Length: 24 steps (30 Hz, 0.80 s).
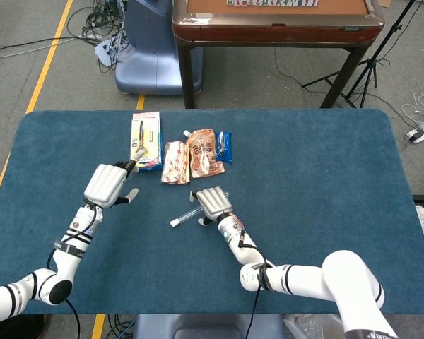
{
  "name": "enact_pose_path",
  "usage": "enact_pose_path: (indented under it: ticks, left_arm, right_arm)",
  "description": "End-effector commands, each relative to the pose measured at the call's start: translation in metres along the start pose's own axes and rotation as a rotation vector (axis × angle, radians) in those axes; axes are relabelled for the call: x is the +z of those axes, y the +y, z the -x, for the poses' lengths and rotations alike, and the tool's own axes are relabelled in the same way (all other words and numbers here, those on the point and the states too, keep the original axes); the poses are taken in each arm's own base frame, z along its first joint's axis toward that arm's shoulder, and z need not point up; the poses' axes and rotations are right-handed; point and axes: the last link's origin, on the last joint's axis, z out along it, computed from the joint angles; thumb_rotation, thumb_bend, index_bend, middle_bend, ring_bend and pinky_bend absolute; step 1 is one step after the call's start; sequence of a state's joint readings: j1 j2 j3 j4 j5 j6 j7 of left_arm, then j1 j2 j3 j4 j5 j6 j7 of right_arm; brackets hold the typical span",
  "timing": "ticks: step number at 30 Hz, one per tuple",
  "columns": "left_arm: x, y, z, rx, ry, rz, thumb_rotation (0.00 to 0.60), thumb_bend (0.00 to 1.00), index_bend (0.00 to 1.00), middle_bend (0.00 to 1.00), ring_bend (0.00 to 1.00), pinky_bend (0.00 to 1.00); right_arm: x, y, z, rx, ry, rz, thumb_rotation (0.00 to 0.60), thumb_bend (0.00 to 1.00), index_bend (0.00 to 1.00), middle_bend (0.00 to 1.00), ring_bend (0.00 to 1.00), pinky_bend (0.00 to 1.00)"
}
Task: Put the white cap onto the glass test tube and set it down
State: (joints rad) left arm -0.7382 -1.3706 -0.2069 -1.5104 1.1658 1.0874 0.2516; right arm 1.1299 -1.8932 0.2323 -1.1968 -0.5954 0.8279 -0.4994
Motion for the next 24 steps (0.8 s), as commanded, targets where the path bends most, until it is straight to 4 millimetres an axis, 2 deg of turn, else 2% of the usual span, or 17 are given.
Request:
enact_pose_path:
  ticks: [1, 4, 6, 9, 13, 15, 18, 20, 24]
  left_arm:
    - [0.000, 0.000, 0.000, 0.000, 0.001, -0.002, 0.600, 0.29, 0.00, 0.34, 0.36, 0.62]
    - [-0.001, -0.003, -0.002, -0.007, 0.006, -0.010, 0.600, 0.29, 0.00, 0.33, 0.35, 0.61]
    - [-0.003, -0.009, -0.004, -0.010, 0.013, -0.024, 0.600, 0.29, 0.00, 0.32, 0.34, 0.60]
    - [-0.010, -0.022, -0.007, -0.006, 0.021, -0.056, 0.600, 0.29, 0.00, 0.31, 0.34, 0.59]
    - [-0.023, -0.043, -0.009, -0.008, 0.042, -0.111, 0.600, 0.29, 0.00, 0.31, 0.34, 0.58]
    - [-0.031, -0.056, -0.010, -0.010, 0.049, -0.140, 0.600, 0.29, 0.01, 0.31, 0.34, 0.56]
    - [-0.045, -0.074, -0.012, -0.002, 0.058, -0.185, 0.600, 0.29, 0.04, 0.31, 0.34, 0.55]
    - [-0.054, -0.083, -0.014, 0.007, 0.059, -0.209, 0.600, 0.29, 0.05, 0.31, 0.34, 0.54]
    - [-0.082, -0.103, -0.018, 0.022, 0.077, -0.267, 0.600, 0.29, 0.06, 0.30, 0.33, 0.52]
  right_arm:
    - [-0.001, 0.001, -0.001, 0.000, 0.005, 0.000, 0.600, 0.14, 0.28, 1.00, 1.00, 1.00]
    - [-0.004, 0.005, -0.010, 0.022, 0.026, -0.002, 0.600, 0.12, 0.27, 1.00, 1.00, 1.00]
    - [-0.012, 0.013, -0.023, 0.031, 0.063, -0.003, 0.600, 0.12, 0.27, 1.00, 1.00, 1.00]
    - [-0.032, 0.033, -0.044, 0.014, 0.136, 0.005, 0.600, 0.13, 0.28, 1.00, 1.00, 1.00]
    - [-0.067, 0.065, -0.069, -0.006, 0.212, 0.042, 0.600, 0.28, 0.43, 0.97, 1.00, 1.00]
    - [-0.088, 0.083, -0.080, -0.020, 0.249, 0.068, 0.600, 0.32, 0.47, 0.92, 0.97, 1.00]
    - [-0.118, 0.108, -0.093, -0.040, 0.311, 0.112, 0.600, 0.32, 0.50, 0.82, 0.85, 1.00]
    - [-0.136, 0.123, -0.097, -0.051, 0.337, 0.139, 0.600, 0.32, 0.50, 0.74, 0.76, 1.00]
    - [-0.178, 0.153, -0.099, -0.071, 0.390, 0.196, 0.600, 0.37, 0.50, 0.66, 0.67, 0.98]
